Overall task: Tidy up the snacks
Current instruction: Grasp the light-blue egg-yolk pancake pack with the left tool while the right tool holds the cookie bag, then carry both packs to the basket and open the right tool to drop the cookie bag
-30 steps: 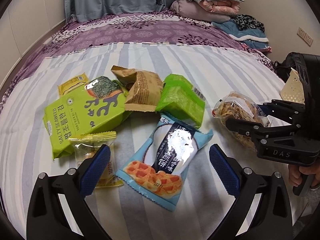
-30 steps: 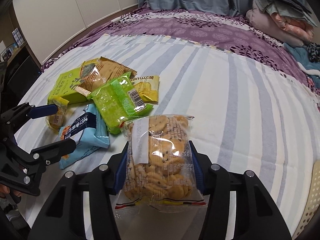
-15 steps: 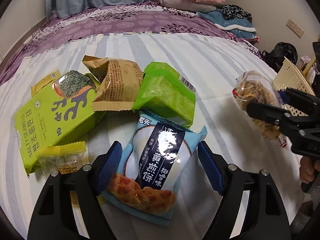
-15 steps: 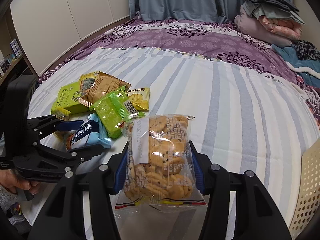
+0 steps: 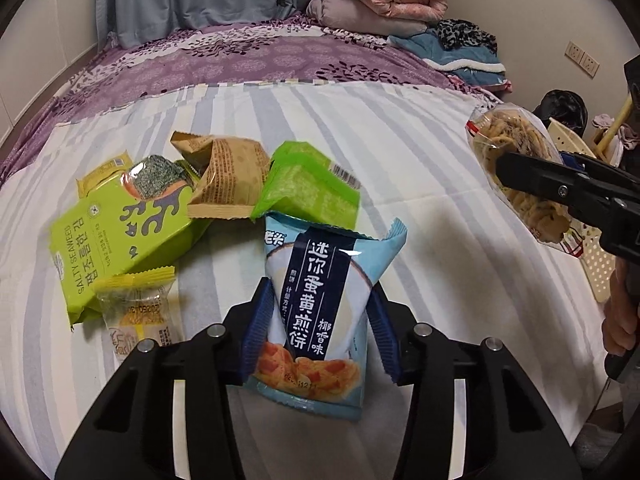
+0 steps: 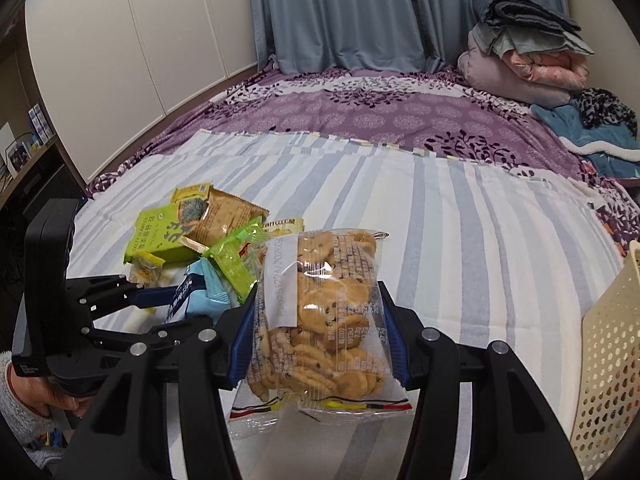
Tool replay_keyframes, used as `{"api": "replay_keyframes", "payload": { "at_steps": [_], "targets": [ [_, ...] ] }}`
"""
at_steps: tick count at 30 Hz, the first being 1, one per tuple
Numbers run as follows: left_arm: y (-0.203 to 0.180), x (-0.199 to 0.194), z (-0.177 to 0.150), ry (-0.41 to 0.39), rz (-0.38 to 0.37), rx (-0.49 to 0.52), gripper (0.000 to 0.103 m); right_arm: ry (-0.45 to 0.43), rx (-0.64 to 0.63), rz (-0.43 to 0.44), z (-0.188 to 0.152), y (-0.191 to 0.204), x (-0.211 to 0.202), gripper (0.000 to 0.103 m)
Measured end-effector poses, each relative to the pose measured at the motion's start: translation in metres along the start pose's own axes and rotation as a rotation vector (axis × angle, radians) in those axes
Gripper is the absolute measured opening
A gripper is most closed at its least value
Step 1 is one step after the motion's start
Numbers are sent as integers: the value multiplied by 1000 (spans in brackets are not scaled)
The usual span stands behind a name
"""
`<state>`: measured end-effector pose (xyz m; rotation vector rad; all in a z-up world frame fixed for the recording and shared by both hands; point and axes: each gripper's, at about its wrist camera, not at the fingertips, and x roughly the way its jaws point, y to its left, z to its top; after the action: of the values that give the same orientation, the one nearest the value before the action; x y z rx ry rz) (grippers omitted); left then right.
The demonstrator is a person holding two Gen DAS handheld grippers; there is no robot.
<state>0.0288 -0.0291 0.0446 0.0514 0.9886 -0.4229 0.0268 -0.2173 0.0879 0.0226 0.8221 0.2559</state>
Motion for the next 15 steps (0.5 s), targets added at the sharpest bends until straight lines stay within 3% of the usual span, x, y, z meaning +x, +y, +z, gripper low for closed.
{"api": "replay_keyframes", "payload": {
  "at_steps": [15],
  "targets": [
    [-57,-65,32,-148,-38,81,46,-178,107,-70,7,-42,-80,54]
  ]
}}
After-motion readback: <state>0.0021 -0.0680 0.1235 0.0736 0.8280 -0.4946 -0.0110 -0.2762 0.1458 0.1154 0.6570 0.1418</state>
